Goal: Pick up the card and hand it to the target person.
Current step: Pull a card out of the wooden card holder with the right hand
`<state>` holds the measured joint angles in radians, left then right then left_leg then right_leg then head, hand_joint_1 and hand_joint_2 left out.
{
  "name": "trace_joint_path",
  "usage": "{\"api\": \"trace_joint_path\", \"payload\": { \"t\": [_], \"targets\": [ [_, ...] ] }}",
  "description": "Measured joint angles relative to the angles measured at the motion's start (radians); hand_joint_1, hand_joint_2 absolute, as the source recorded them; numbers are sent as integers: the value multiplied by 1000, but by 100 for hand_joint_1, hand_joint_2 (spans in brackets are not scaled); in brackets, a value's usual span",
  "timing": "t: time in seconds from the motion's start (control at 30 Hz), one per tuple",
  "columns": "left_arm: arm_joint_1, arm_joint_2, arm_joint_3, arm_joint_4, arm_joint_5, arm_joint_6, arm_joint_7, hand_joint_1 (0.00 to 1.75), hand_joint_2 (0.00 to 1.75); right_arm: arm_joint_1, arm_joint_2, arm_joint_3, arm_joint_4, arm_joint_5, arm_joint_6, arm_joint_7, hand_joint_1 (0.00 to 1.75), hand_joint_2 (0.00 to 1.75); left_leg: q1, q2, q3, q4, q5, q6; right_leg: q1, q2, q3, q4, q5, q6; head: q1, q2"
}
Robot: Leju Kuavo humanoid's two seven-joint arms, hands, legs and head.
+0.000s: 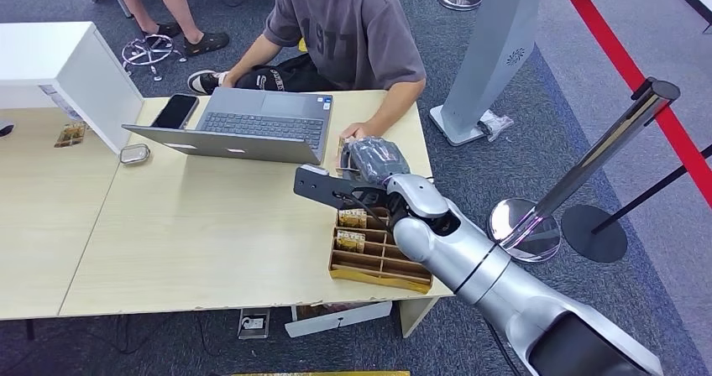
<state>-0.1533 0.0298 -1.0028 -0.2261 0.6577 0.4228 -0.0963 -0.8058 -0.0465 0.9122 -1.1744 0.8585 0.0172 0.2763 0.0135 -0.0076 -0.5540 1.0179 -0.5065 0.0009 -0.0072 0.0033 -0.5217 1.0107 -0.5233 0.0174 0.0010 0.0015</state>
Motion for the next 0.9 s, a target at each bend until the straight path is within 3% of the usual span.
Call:
{"api": "trace_joint_path", "payload": {
  "t": [0.17,0.4,0.57,0.9],
  "targets": [
    [3,0,0,0,0,-3,-5,0,0,-21,-35,-19,-58,26,-32,34,158,175,0,0,0,0,0,0,0,0,0,0,0,0,0,0],
    [5,0,0,1,-14,-6,-3,0,0,-28,-78,-112,-143,119,-258,-6,161,175,0,0,0,1,0,0,0,0,0,0,0,0,0,0],
    [1,0,0,1,-28,-11,3,0,0,-29,-87,-169,-159,165,-361,-53,156,175,0,0,0,1,0,0,0,0,0,0,0,0,0,0],
    [-20,0,0,1,-50,-20,15,0,0,-27,-66,-200,-47,179,-429,-111,154,175,0,0,0,1,0,0,0,0,1,0,0,0,0,0]
  ]
}}
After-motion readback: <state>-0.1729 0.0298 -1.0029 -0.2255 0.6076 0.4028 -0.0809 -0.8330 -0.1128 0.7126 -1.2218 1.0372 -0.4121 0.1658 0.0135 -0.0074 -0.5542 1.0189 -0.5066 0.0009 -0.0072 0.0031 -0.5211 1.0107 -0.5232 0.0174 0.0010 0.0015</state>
